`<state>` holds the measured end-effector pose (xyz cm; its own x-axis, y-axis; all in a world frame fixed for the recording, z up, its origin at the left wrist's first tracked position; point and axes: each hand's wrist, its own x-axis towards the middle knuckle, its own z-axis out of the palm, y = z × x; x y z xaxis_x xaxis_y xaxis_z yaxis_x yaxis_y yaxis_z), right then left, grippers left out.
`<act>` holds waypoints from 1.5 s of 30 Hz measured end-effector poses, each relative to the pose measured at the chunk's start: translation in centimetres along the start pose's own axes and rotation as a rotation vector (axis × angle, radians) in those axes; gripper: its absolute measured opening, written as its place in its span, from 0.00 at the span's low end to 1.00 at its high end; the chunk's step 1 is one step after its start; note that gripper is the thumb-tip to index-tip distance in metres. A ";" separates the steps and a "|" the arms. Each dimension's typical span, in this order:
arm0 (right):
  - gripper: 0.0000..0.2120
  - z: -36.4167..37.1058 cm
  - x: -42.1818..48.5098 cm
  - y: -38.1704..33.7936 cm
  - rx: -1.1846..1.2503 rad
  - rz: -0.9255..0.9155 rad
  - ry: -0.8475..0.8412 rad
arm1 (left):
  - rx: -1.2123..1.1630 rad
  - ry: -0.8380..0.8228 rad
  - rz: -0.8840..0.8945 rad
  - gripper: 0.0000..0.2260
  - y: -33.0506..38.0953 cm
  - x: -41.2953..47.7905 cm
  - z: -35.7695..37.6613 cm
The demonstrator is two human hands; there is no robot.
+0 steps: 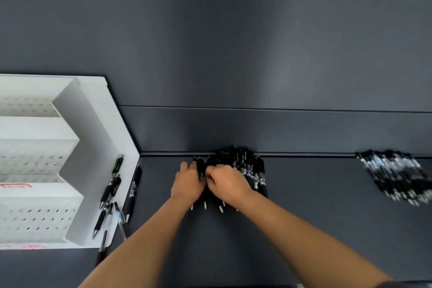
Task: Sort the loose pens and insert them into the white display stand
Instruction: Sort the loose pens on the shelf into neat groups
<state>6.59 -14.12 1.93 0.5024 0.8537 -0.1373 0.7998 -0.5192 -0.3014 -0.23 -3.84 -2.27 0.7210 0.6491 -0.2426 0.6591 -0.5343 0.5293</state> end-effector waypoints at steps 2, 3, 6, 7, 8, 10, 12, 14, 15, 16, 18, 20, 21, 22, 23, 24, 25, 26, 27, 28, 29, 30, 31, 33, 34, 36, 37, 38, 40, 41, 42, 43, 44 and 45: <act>0.09 -0.3 -0.2 0.7 0.017 -0.009 0.034 | 0.028 -0.008 0.026 0.17 0.5 0.4 0.4; 0.09 -0.5 -0.2 1.0 0.021 -0.013 0.047 | 0.048 -0.018 0.044 0.17 0.8 0.6 0.6; 0.09 -0.8 -0.4 2.0 0.027 -0.027 0.074 | 0.085 -0.042 0.076 0.19 1.5 1.2 0.8; 0.09 -0.8 -0.4 2.3 0.027 -0.032 0.081 | 0.087 -0.045 0.073 0.20 1.7 1.3 0.8; 0.09 -0.9 -0.5 2.7 0.022 -0.037 0.086 | 0.085 -0.046 0.066 0.21 1.9 1.3 0.8; 0.09 -1.0 -0.5 3.3 0.002 -0.053 0.089 | 0.079 -0.038 0.048 0.22 2.1 1.1 0.9; 0.10 -1.2 -0.6 3.8 -0.005 -0.071 0.087 | 0.080 -0.014 0.028 0.23 2.1 0.5 1.0; 0.11 -1.4 -0.6 4.2 -0.017 -0.094 0.091 | 0.093 0.019 0.016 0.22 2.0 -0.2 0.9; 0.11 -1.5 -0.6 4.3 -0.035 -0.109 0.092 | 0.099 0.038 0.011 0.21 2.0 -0.6 0.8; 0.12 -1.5 -0.6 4.4 -0.057 -0.123 0.094 | 0.103 0.058 0.007 0.20 2.0 -0.9 0.6; 0.12 -1.6 -0.4 4.5 -0.089 -0.149 0.099 | 0.112 0.107 -0.006 0.17 1.9 -1.8 0.1; 0.12 -1.5 -0.3 4.1 -0.102 -0.175 0.101 | 0.133 0.149 -0.019 0.16 1.5 -2.7 -0.4; 0.12 -1.4 -0.1 3.7 -0.107 -0.189 0.096 | 0.148 0.166 -0.028 0.16 1.3 -3.3 -0.7; 0.13 -1.3 0.0 3.2 -0.111 -0.206 0.085 | 0.164 0.181 -0.040 0.16 0.9 -3.9 -1.1; 0.13 -1.1 0.1 2.6 -0.114 -0.224 0.075 | 0.183 0.194 -0.050 0.16 0.5 -4.5 -1.5; 0.13 -1.0 0.2 2.1 -0.114 -0.239 0.065 | 0.203 0.204 -0.055 0.16 0.1 -5.1 -1.9; 0.12 -0.9 0.3 1.4 -0.109 -0.257 0.052 | 0.221 0.214 -0.063 0.16 -0.5 -5.6 -2.3; 0.12 -0.7 0.3 0.7 -0.104 -0.274 0.042 | 0.232 0.222 -0.071 0.15 -1.1 -6.1 -2.8; 0.11 -0.6 0.4 0.1 -0.098 -0.288 0.032 | 0.236 0.229 -0.080 0.15 -1.8 -6.4 -3.3; 0.11 -0.4 0.5 -0.5 -0.092 -0.298 0.021 | 0.239 0.234 -0.091 0.14 -2.4 -6.7 -3.8; 0.11 -0.3 0.6 -1.1 -0.088 -0.307 0.007 | 0.241 0.238 -0.104 0.14 -3.0 -6.9 -4.3; 0.11 -0.1 0.8 -1.7 -0.089 -0.318 -0.007 | 0.243 0.245 -0.116 0.14 -3.7 -7.1 -4.8; 0.11 0.0 1.1 -2.3 -0.094 -0.325 -0.023 | 0.242 0.253 -0.124 0.14 -4.4 -7.3 -5.2; 0.12 0.4 1.7 -3.8 -0.091 -0.323 -0.066 | 0.228 0.254 -0.127 0.13 -6.0 -7.7 -6.2; 0.13 0.5 1.9 -4.7 -0.083 -0.319 -0.093 | 0.219 0.244 -0.127 0.13 -6.7 -7.8 -6.6; 0.15 1.2 2.6 -6.8 -0.062 -0.313 -0.157 | 0.201 0.223 -0.128 0.12 -8.3 -8.1 -7.5; 0.16 1.6 2.9 -8.0 -0.051 -0.312 -0.189 | 0.185 0.215 -0.129 0.12 -9.2 -8.2 -7.9; 0.17 2.0 3.2 -9.1 -0.041 -0.312 -0.216 | 0.168 0.210 -0.130 0.12 -10.0 -8.3 -8.3; 0.19 3.0 3.7 -10.9 -0.040 -0.309 -0.256 | 0.162 0.193 -0.135 0.11 -11.3 -8.5 -9.1; 0.21 3.5 3.9 -11.7 -0.046 -0.300 -0.273 | 0.169 0.180 -0.135 0.11 -12.0 -8.6 -9.4; 0.22 4.0 4.1 -12.4 -0.051 -0.280 -0.292 | 0.172 0.162 -0.129 0.11 -12.5 -8.6 -9.6; 0.23 4.5 4.3 -12.9 -0.051 -0.249 -0.311 | 0.175 0.137 -0.112 0.11 -12.9 -8.6 -9.7; 0.23 4.9 4.4 -13.1 -0.049 -0.215 -0.329 | 0.183 0.102 -0.086 0.12 -13.1 -8.6 -9.7; 0.22 5.3 4.5 -13.5 -0.049 -0.184 -0.341 | 0.199 0.059 -0.052 0.12 -13.3 -8.6 -9.7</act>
<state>-3.66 -3.03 0.40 0.2171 0.8932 -0.3937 0.8854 -0.3500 -0.3058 -17.25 2.92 0.72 0.6748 0.7063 -0.2141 0.7287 -0.5915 0.3453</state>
